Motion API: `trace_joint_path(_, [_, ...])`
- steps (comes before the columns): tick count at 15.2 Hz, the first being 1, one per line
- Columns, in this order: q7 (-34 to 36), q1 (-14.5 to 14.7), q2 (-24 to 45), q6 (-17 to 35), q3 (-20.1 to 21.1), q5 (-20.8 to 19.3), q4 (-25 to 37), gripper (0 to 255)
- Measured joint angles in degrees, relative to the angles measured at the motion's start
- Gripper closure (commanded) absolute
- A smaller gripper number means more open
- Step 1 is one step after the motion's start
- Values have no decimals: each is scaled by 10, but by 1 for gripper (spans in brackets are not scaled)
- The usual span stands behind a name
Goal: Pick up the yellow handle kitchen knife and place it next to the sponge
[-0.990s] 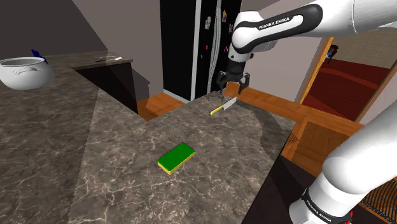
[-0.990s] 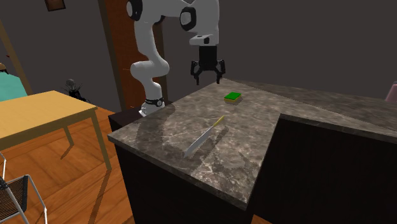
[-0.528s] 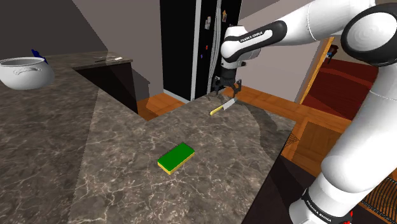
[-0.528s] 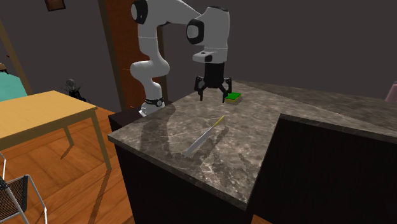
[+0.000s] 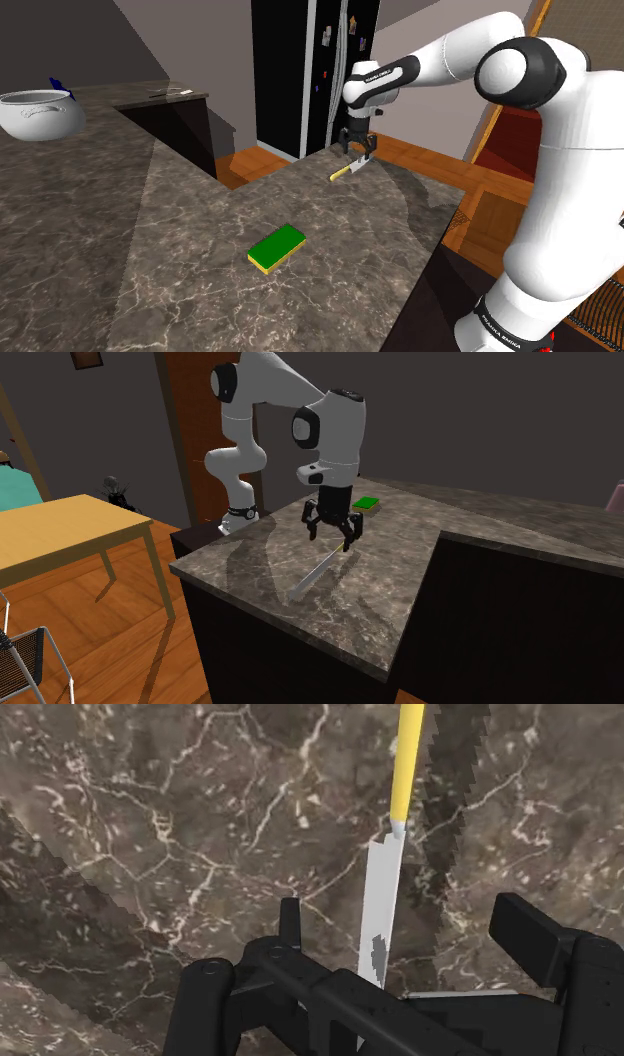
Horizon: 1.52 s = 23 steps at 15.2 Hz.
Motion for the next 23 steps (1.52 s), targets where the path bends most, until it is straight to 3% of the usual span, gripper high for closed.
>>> trace_joint_path(8, [18,-1,29,49,-5,-1,-23,0])
trace_joint_path(14, [17,-1,31,55,-5,-1,-27,0])
trace_joint_path(15, [17,-1,31,55,-5,-1,-27,255])
trace_joint_path(23, [17,-1,31,55,-5,-1,-26,255])
